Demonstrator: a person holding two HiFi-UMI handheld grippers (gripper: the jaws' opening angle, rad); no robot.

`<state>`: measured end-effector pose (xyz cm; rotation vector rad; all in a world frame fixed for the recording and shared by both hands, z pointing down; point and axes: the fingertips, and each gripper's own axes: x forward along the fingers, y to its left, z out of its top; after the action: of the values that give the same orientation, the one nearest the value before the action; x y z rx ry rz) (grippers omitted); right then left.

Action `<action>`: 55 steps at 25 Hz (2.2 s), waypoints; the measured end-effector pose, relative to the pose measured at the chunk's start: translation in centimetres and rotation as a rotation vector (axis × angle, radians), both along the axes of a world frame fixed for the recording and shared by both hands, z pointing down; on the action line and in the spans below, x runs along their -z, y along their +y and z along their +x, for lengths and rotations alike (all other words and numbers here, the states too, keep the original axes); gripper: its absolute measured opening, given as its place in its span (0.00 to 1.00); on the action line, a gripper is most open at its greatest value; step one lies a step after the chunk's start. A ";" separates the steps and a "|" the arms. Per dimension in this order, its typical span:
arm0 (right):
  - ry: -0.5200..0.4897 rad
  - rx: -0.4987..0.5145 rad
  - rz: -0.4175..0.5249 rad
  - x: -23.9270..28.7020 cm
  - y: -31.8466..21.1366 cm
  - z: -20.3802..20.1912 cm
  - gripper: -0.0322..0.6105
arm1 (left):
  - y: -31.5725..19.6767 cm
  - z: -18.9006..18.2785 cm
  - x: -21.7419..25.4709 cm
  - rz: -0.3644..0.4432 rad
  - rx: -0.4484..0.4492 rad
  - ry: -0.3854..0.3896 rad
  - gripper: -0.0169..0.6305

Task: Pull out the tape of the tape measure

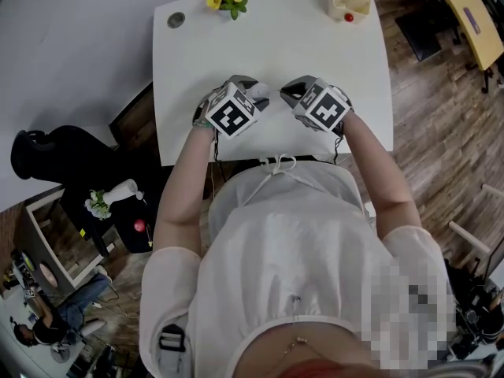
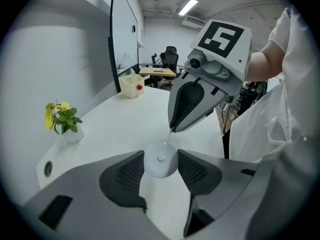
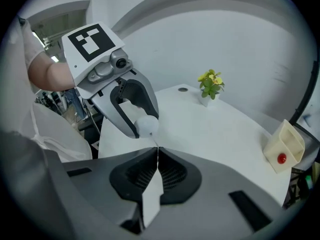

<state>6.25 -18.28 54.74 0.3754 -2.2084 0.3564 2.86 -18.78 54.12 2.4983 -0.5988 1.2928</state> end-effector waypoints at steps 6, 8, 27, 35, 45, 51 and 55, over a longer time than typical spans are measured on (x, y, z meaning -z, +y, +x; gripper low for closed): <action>0.042 -0.139 -0.014 -0.7 -1.5 2.3 0.07 | -1.0 -1.9 0.0 0.011 0.083 0.013 0.38; 0.032 -0.185 -0.034 -0.7 -1.6 2.6 0.07 | -0.9 -2.0 0.0 0.009 0.103 0.029 0.38; 0.007 -0.415 0.010 -0.6 -4.2 5.6 0.07 | -1.4 -5.5 0.9 0.035 0.206 0.054 0.38; 0.027 -0.485 0.013 -1.1 -4.5 7.2 0.07 | -1.9 -8.4 0.9 0.057 0.250 0.012 0.38; 0.024 -0.526 -0.011 -2.1 -4.2 8.2 0.07 | -1.9 -9.4 0.8 0.035 0.310 0.053 0.38; 0.069 -0.539 0.035 -1.6 -4.5 8.8 0.07 | -1.7 -9.2 0.5 0.022 0.318 0.070 0.38; 0.070 -0.553 0.044 -1.0 -4.6 8.7 0.07 | -1.8 -9.6 0.6 0.022 0.342 0.071 0.38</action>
<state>15.00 -22.90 55.75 1.0122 -2.0173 0.5778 -6.70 -20.61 53.52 2.3153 -0.9763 1.0702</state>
